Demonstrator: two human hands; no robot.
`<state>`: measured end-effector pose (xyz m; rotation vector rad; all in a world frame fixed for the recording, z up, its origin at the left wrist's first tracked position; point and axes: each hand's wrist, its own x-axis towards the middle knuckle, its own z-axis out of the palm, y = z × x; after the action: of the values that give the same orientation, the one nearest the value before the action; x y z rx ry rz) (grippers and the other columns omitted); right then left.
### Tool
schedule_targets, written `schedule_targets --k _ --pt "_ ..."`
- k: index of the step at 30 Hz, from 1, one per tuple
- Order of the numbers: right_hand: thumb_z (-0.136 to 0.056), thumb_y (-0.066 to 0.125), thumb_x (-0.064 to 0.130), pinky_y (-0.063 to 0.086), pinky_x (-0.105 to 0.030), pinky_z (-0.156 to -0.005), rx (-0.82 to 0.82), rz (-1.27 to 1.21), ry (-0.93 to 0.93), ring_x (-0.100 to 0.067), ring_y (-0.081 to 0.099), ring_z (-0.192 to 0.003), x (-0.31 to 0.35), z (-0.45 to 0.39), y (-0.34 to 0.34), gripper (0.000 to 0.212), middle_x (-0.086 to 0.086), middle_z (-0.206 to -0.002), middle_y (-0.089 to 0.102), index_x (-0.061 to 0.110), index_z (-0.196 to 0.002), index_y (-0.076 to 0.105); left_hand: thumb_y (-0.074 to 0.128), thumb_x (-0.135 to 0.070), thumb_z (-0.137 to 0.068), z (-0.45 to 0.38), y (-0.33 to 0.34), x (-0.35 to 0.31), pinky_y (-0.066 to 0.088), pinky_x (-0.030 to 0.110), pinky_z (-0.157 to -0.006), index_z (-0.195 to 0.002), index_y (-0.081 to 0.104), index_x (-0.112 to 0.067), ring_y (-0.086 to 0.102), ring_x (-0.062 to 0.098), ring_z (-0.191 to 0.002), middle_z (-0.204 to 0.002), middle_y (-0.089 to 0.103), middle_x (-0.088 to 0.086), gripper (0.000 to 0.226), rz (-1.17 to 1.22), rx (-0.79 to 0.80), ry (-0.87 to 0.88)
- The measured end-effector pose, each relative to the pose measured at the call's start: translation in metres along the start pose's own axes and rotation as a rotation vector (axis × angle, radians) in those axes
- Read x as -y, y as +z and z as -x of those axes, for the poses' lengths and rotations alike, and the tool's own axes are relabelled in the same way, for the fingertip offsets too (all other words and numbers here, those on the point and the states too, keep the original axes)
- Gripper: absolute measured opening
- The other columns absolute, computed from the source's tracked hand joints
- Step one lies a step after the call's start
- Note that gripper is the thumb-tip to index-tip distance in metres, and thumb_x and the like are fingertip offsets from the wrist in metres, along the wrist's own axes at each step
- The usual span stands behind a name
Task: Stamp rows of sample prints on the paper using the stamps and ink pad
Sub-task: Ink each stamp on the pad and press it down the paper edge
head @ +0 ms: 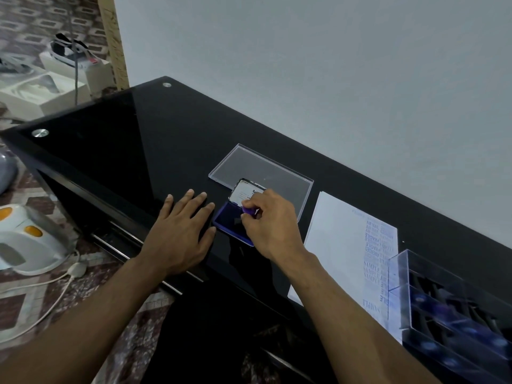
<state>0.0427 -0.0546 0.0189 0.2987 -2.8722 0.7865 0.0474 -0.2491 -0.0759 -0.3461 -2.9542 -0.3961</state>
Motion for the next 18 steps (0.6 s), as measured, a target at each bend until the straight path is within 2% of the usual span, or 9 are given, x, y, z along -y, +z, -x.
schedule_targets --k 3,9,14,18 --pt "-0.091 0.067 0.021 0.053 -0.031 -0.090 0.000 0.000 -0.013 -0.012 0.061 -0.097 -0.0011 -0.0011 0.0014 0.023 0.001 -0.111 0.065 0.018 -0.114 0.072 0.020 -0.059 -0.097 0.0008 0.0018 0.0006 0.012 0.056 -0.123 -0.151 0.039 -0.025 0.015 0.023 -0.154 -0.162 0.031 0.002 0.067 -0.019 -0.005 -0.003" --pt "-0.085 0.072 0.020 0.055 -0.029 -0.087 -0.008 -0.020 -0.008 -0.009 0.060 -0.094 -0.0032 -0.0013 0.0006 0.022 0.003 -0.105 0.068 0.018 -0.106 0.075 0.019 -0.060 -0.096 -0.0001 0.0020 0.0008 0.013 0.056 -0.123 -0.151 0.039 -0.025 0.016 0.023 -0.153 -0.162 0.031 0.003 0.068 -0.022 -0.001 0.000" --pt "-0.091 0.068 0.022 0.052 -0.029 -0.094 -0.014 -0.020 0.010 -0.010 0.061 -0.102 -0.0025 -0.0022 0.0034 0.026 0.002 -0.114 0.066 0.018 -0.116 0.071 0.020 -0.059 -0.097 -0.0001 0.0037 0.0014 0.013 0.055 -0.123 -0.151 0.040 -0.025 0.017 0.023 -0.153 -0.162 0.032 0.002 0.066 -0.044 -0.009 0.000" --pt "-0.087 0.072 0.018 0.051 -0.020 -0.089 -0.007 -0.049 0.013 -0.006 0.060 -0.096 -0.0044 -0.0033 0.0000 0.024 0.003 -0.110 0.068 0.017 -0.111 0.074 0.021 -0.059 -0.098 -0.0001 0.0044 0.0020 0.013 0.055 -0.123 -0.151 0.040 -0.025 0.016 0.023 -0.153 -0.162 0.031 0.002 0.066 -0.048 -0.004 -0.003"
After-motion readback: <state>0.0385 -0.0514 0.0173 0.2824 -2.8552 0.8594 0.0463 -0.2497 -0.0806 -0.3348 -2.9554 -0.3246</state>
